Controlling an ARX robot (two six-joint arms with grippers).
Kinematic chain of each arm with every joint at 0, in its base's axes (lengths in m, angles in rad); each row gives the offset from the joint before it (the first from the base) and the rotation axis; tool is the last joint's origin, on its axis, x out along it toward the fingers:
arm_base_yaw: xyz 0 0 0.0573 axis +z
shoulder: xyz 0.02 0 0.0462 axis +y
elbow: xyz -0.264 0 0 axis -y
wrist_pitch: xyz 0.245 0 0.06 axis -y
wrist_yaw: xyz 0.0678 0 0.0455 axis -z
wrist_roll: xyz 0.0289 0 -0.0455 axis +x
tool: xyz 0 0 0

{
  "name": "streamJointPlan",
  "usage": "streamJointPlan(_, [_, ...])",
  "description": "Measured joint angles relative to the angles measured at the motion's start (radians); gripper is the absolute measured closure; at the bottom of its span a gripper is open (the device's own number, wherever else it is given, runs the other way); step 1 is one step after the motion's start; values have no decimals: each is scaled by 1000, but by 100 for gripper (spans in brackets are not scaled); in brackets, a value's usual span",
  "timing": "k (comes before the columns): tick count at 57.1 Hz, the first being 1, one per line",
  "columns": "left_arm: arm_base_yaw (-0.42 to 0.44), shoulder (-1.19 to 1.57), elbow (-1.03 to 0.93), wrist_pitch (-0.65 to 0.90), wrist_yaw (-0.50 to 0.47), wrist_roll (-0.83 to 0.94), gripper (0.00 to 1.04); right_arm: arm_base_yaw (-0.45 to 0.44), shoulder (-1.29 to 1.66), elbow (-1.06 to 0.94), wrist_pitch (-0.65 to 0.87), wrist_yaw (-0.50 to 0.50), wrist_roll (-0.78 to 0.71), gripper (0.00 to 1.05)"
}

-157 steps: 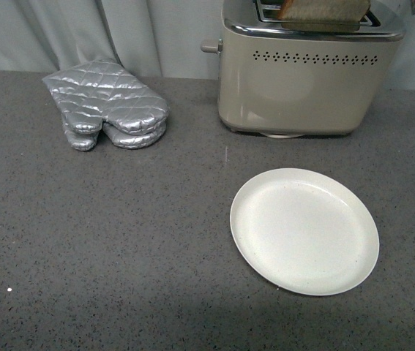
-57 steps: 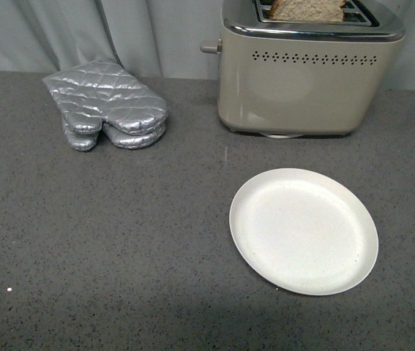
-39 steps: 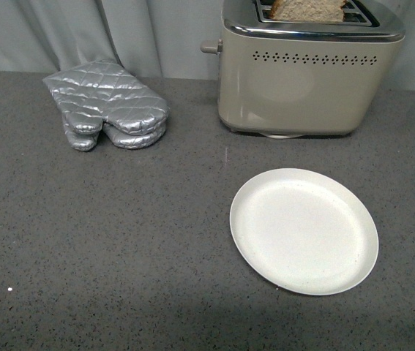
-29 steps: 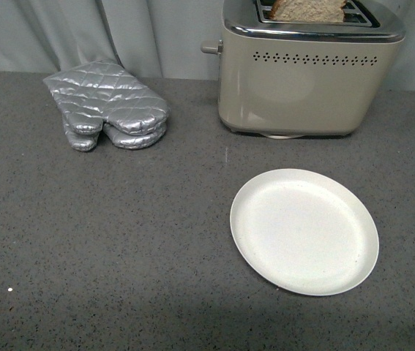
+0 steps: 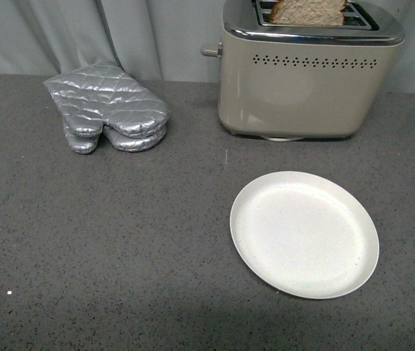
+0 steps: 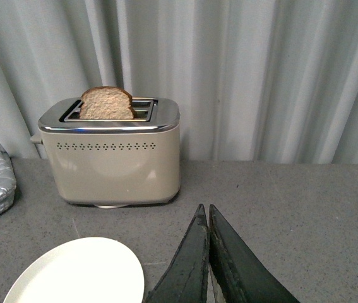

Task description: Put bread into toaster

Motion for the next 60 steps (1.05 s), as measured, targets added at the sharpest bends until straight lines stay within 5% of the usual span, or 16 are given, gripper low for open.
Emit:
streamJointPlan(34, [0, 0, 0, 0, 0, 0, 7, 0, -1, 0, 0, 0, 1, 8])
streamJointPlan(60, [0, 0, 0, 0, 0, 0, 7, 0, -1, 0, 0, 0, 0, 10])
